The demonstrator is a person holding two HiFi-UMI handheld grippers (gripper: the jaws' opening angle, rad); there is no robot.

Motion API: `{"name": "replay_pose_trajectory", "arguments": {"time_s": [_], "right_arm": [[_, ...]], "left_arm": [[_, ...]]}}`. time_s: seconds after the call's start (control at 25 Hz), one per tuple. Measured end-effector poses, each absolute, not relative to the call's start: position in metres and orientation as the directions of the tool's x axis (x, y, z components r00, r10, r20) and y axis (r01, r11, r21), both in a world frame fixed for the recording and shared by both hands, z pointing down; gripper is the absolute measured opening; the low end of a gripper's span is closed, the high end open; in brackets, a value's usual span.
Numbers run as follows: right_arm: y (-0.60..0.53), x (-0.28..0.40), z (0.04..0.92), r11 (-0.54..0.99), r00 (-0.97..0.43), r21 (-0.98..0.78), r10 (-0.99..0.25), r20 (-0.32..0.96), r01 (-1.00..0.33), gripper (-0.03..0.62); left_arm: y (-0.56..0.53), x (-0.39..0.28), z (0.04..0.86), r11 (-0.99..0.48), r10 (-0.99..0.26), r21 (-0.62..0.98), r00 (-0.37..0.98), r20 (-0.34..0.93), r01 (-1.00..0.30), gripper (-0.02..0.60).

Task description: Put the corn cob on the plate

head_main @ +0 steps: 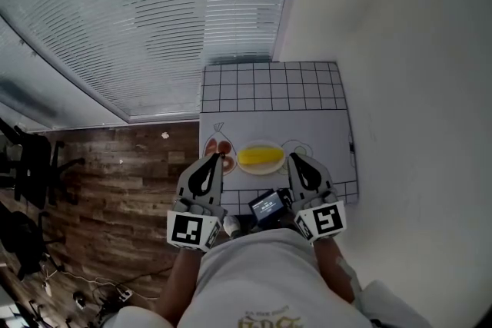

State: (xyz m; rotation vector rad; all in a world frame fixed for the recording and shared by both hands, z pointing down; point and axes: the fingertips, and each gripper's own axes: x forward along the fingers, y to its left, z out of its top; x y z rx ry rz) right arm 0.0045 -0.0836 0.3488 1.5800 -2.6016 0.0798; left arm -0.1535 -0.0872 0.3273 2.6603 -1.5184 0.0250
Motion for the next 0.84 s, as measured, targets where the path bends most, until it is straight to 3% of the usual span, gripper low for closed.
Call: {"name": "replay_pose_trajectory", "arguments": {"time_s": [0.84], "right_arm": [[-0.0872, 0.0008, 0.3490, 0.459, -0.456, -0.004, -0.883, 0.115, -0.889, 0.006]], "left_arm": [[-0.0899, -0.1564, 0.3317, -0.520, -0.849, 0.067, 0.524, 0.070, -0.852, 0.008]]}}
